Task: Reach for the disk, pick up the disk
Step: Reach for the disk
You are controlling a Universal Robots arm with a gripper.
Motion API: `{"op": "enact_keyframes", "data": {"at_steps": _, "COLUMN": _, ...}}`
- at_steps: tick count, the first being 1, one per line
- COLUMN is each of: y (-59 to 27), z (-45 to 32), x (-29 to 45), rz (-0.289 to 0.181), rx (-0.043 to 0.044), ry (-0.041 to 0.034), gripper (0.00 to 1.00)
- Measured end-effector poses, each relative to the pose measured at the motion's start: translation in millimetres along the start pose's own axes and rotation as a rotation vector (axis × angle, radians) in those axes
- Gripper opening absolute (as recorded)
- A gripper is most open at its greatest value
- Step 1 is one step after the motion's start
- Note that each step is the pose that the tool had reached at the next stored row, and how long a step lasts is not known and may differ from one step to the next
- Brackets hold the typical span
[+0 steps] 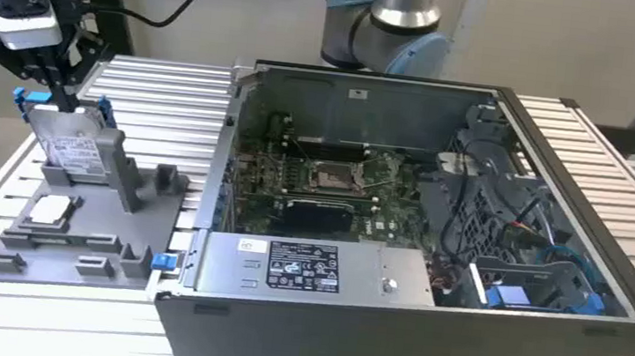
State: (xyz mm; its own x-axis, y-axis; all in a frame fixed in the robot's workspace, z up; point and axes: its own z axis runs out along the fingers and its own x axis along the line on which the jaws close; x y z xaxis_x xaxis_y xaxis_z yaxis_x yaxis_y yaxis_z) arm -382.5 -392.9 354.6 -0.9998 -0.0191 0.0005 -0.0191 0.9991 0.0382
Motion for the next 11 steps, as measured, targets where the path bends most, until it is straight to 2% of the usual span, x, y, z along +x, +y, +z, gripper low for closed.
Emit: {"op": "enact_keyframes", "data": {"at_steps": 11, "y": 0.0, "z": 0.0, "x": 0.0, "rz": 0.000, "rx": 0.0000, "ry": -0.0001, "gripper": 0.00}}
